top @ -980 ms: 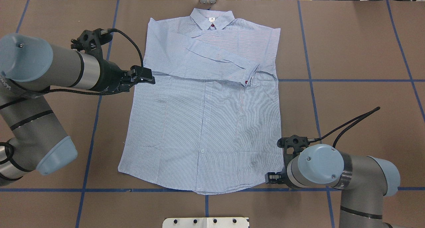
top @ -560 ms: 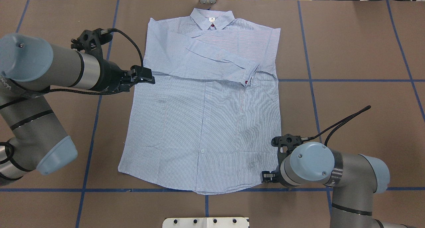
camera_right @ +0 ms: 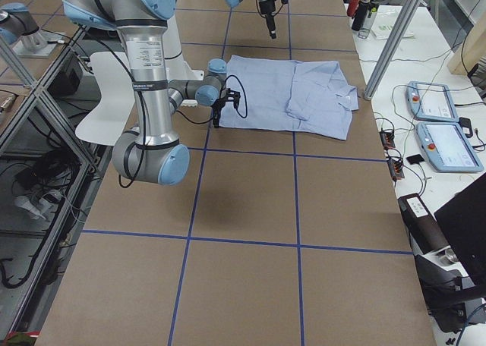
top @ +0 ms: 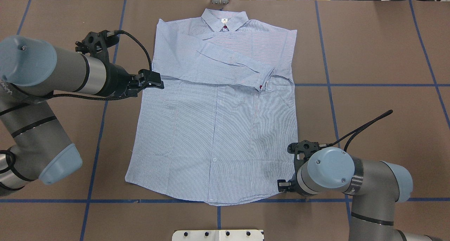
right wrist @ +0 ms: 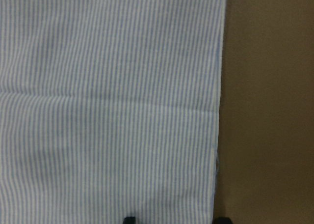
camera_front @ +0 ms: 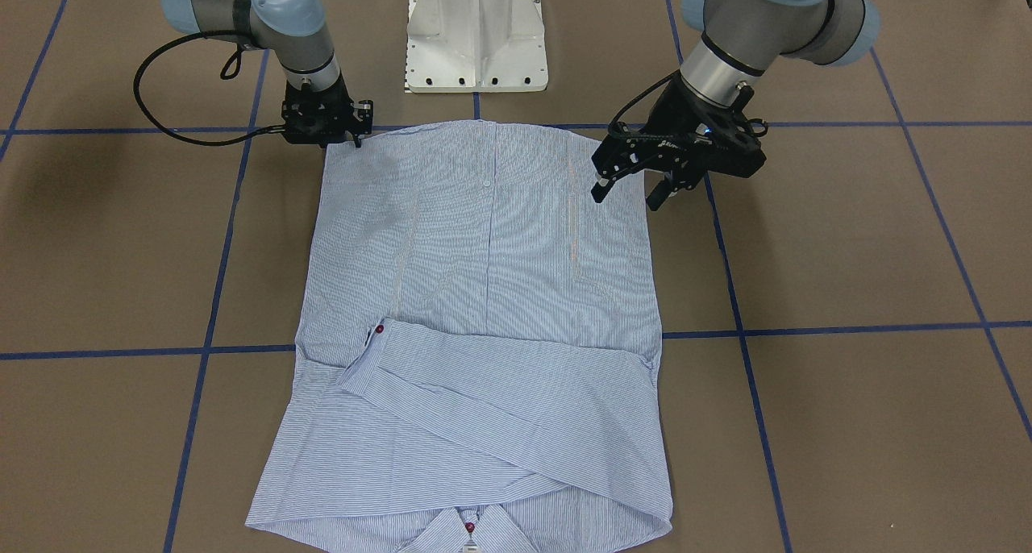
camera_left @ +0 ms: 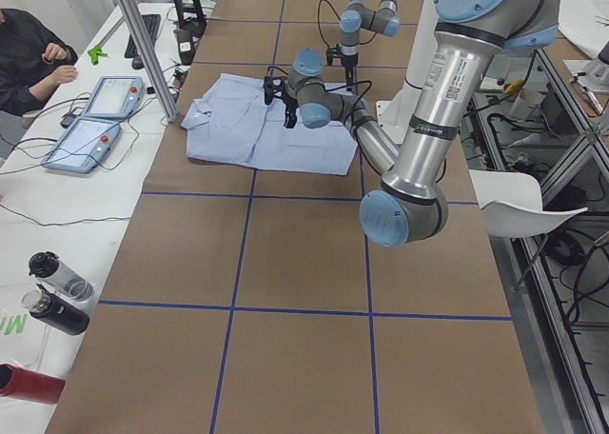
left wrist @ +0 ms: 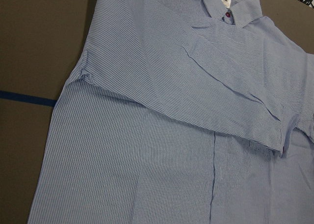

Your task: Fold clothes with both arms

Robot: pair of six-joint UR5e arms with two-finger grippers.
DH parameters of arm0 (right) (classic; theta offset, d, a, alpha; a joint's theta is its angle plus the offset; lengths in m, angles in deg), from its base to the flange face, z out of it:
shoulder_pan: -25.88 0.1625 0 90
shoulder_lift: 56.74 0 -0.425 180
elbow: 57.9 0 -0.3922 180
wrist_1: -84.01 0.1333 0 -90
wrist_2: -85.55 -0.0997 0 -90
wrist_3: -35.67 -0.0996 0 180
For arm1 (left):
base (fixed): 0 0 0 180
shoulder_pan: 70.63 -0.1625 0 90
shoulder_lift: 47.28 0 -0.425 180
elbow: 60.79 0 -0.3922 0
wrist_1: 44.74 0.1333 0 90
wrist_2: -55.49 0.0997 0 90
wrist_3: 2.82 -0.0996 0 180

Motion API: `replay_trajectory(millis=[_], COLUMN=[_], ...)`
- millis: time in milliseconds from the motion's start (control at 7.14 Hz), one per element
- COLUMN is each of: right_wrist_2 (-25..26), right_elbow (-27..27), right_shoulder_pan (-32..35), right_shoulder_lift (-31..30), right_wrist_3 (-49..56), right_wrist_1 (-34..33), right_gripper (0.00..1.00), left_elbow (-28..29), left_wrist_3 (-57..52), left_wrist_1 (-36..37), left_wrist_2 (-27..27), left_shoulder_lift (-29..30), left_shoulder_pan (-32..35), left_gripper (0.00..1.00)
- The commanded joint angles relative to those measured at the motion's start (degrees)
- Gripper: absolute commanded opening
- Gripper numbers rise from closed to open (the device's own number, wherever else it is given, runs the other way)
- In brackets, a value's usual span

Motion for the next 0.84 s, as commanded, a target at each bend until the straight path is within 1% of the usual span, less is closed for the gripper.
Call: replay_trajectory(millis=[0,280,700], right_wrist_2=[-1.41,-1.42,-1.33], right_elbow=[-0.28,-0.37,-0.28], right_shoulder_pan=[0.82,0.91,1.00], right_shoulder_lift=[-0.08,-0.09,-0.52], right_wrist_3=[-0.07,-0.07,-0.07], right_wrist_1=[-0.05,0.03,-0.05], right_gripper=[0.54,0.40,0.41], left_elbow=[0.05,0.13,0.31], left_wrist_3=[0.00,0.00,0.00], left_wrist_1=[0.00,0.00,-0.09], left_wrist_2=[-0.05,0.04,0.04], left_shoulder_lift=[0.00,0.00,0.00], left_shoulder_pan=[0.01,0.01,0.01], left_gripper=[0.93,0.92,0.91])
